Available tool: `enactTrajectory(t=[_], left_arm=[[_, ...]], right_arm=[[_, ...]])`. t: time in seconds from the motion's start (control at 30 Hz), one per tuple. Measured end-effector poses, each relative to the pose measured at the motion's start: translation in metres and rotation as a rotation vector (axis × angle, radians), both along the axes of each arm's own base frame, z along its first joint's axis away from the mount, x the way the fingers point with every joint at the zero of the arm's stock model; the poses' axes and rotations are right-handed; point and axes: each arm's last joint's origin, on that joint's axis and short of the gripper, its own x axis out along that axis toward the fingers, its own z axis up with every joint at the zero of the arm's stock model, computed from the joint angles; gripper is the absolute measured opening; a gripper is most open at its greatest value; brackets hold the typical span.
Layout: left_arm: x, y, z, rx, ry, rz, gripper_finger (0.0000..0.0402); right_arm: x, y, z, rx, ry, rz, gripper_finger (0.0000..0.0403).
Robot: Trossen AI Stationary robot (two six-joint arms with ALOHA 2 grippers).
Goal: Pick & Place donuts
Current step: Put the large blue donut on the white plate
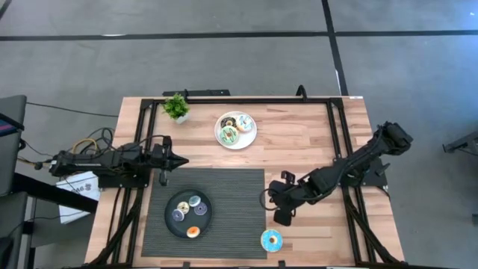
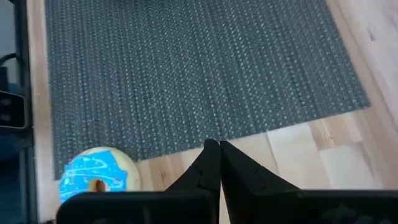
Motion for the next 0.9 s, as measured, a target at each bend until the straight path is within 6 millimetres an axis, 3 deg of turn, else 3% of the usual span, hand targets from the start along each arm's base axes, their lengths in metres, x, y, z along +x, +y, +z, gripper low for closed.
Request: enactTrajectory(t=[0.17,0.43,0.73,0.9], left_arm=[[0.000,0.000,0.000,0.002,0.001,0.000,0.0000],[0.000,0.000,0.000,0.002,0.002,0.001,0.0000],[0.000,0.000,0.000,0.002,0.003,0.000,0.0000],[0.000,0.000,0.000,0.002,0.003,0.000,0.0000]], right_arm=[[-0.001,0.002,0.000,0.043,0.018,0.030,0.0000],[-0.001,0.034,0.003,0.058,0.039,0.063,0.0000],[0.030,0.060,-0.012,-0.136,0.365,0.023,0.0000],[0.052,0.069,-0.011,-0.109,0.464,0.014,0.0029]])
